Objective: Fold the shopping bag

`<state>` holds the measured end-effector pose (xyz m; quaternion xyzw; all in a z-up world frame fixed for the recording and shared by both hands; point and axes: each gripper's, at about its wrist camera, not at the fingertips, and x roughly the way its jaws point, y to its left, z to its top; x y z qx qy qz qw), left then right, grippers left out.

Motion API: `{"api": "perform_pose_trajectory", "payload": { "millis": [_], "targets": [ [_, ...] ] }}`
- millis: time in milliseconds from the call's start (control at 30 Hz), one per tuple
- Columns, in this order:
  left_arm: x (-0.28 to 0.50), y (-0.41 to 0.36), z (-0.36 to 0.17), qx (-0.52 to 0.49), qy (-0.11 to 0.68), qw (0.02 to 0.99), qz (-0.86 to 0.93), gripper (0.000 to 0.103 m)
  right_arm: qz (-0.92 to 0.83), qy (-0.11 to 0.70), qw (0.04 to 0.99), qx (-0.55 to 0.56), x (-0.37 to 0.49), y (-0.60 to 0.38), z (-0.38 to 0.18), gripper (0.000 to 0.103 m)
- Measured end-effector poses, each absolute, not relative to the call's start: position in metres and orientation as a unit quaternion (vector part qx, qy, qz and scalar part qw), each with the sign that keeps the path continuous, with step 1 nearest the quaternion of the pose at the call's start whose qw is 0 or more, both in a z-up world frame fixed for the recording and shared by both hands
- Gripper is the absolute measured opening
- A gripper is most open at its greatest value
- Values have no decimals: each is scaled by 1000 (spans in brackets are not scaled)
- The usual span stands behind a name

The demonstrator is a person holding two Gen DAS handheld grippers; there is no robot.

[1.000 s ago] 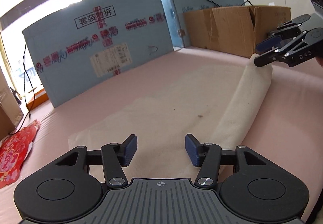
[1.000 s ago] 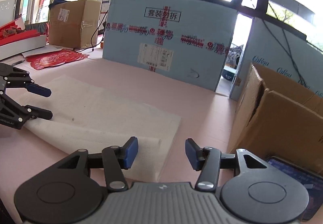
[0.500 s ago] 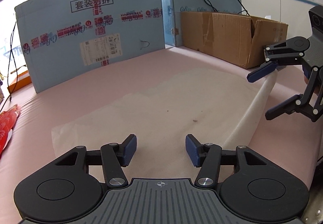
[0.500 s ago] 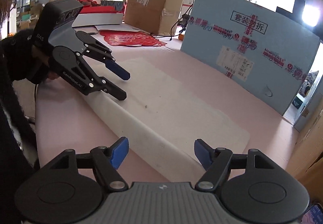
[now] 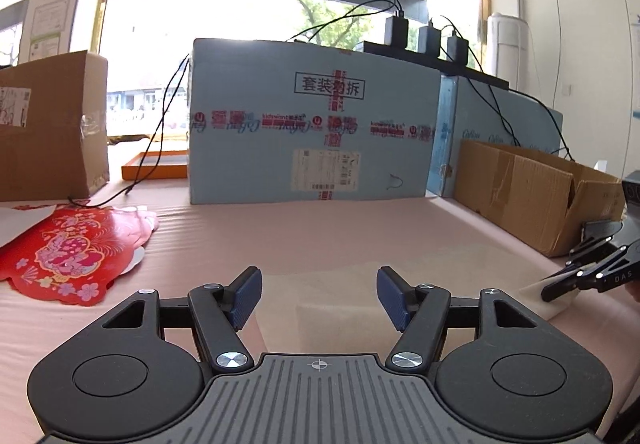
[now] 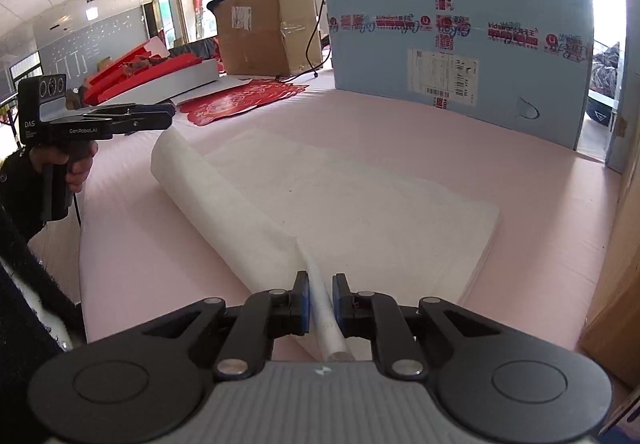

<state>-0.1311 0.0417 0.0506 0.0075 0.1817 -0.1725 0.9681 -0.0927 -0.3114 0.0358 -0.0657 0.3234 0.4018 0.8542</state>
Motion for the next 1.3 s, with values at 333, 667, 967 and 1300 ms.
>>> {"api": "perform_pose_trajectory", "payload": {
  "millis": [333, 667, 967, 1300],
  "targets": [
    [-122, 0, 29, 106, 247, 950, -161, 64, 382, 313, 863, -102, -85, -299, 35, 14],
    [-127, 5, 16, 113, 276, 947, -124, 64, 289, 227, 928, -55, -117, -321, 58, 51],
    [-128, 1, 17, 125, 271, 947, -118, 65, 361, 191, 912, -42, -142, -266, 61, 49],
    [-130, 2, 15, 127, 262, 951, -106, 75, 302, 326, 896, 5, -111, -254, 24, 41]
  ]
}}
